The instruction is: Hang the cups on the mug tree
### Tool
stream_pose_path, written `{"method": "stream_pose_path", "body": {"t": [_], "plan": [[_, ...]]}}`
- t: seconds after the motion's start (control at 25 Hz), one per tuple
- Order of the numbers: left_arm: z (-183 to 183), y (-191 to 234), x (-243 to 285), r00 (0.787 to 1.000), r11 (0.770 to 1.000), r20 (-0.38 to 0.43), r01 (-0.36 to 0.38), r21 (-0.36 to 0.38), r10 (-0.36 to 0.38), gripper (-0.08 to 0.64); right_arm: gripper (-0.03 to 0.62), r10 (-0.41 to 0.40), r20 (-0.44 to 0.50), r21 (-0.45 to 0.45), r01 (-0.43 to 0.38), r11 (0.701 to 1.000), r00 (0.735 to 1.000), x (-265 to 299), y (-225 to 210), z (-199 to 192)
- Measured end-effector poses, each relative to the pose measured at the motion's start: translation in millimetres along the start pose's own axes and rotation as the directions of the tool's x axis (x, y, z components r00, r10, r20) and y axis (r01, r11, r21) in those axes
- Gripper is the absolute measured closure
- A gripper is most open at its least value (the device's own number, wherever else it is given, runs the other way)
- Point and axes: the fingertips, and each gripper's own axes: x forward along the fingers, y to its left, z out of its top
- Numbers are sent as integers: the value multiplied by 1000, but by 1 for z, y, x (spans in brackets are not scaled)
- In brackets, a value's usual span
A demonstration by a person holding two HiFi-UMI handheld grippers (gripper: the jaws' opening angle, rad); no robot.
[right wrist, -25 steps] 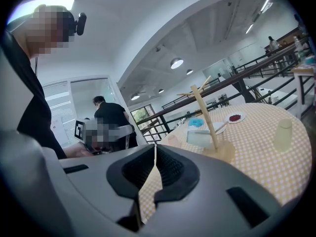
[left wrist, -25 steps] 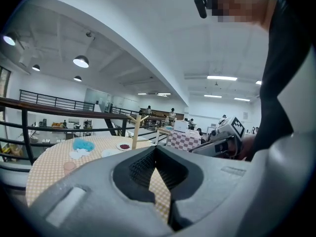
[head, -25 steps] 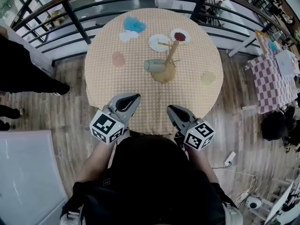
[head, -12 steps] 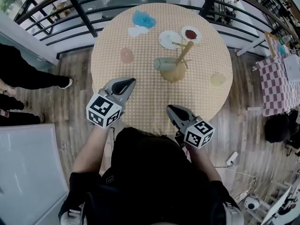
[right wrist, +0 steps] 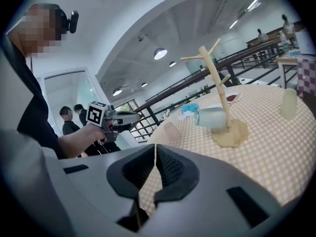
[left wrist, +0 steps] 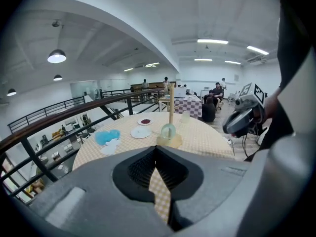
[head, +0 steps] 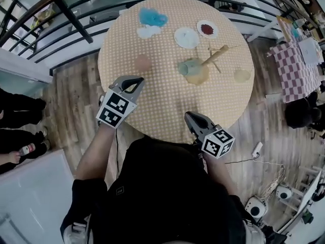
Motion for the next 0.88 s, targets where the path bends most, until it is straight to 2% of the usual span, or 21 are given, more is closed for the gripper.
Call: {"method": "stream_pose_path", "body": {"t": [0.12,0.32,0.52,0.56,0.72,0.88], "plan": [[-17,13,15,999,1000,-45,28,7,-28,554,574,-24,18,38,23,999,1000,4,-2,-6],[-39,27,44,988,995,-116,100,-5,-100,554,574,-62,25,50,60,997,998,10,-15,-6],[-56,52,66,972,992,-211,117,50,-104,551,574,-70,26,71,68,995,997,22,-19,-8],[-58,56,70,969,991,-227,115,66,-97,537,574,-75,26,77,73,994,997,24,-22,-9],[-61,67,85,959,986,-267,125,106,-92,408,574,-88,36,102,84,991,995,30,-27,-12],[-68,77,101,935,976,-345,141,165,-77,337,574,-99,43,127,93,987,994,35,-32,-13]]}}
